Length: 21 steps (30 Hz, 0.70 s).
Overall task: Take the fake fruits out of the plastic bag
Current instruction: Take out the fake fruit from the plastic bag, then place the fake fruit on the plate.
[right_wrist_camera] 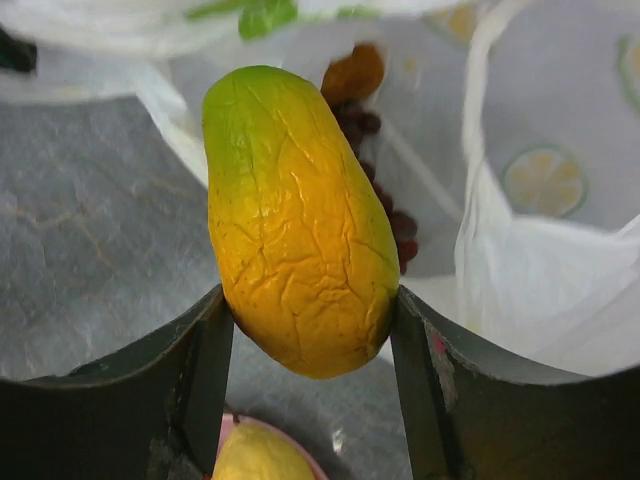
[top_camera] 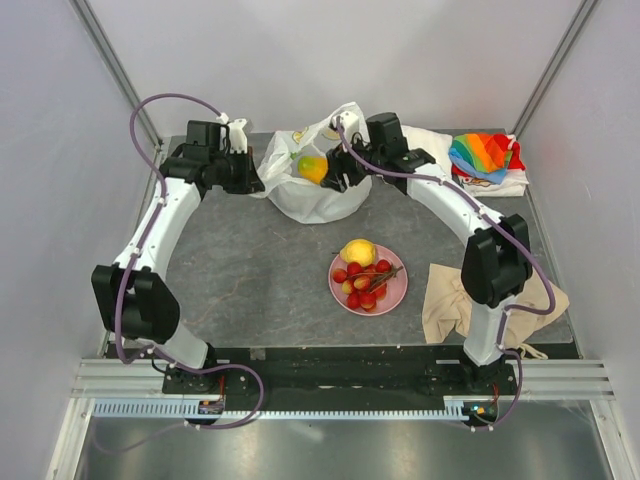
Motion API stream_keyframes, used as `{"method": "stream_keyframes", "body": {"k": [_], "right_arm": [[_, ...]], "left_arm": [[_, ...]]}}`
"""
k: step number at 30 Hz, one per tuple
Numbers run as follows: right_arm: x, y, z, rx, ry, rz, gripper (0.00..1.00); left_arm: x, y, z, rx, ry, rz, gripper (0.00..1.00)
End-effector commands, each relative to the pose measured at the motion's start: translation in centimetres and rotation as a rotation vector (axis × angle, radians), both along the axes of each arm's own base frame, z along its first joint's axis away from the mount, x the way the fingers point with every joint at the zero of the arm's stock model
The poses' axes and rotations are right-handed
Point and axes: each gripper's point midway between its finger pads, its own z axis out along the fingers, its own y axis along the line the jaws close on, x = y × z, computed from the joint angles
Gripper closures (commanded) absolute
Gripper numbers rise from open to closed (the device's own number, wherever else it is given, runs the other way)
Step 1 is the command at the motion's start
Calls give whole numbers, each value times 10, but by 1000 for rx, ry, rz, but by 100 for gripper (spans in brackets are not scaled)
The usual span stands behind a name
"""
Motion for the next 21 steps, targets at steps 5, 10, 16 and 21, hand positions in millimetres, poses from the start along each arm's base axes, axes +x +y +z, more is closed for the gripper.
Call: {"method": "stream_keyframes", "body": {"k": [5, 10, 16, 21], "right_arm": [[-67, -43, 14, -158, -2, 100, 58], [-100, -67, 48, -164, -73, 75, 57], [-148, -109, 38, -304, -58, 119, 59], [-197, -161, 12, -501, -106, 268, 59]], "left_arm": [[24, -4, 35, -25, -102, -5, 98], [22, -7, 36, -42, -101, -23, 98], [12, -7, 50, -45, -127, -40, 98], [9, -2, 56, -17, -165, -34, 98]]}}
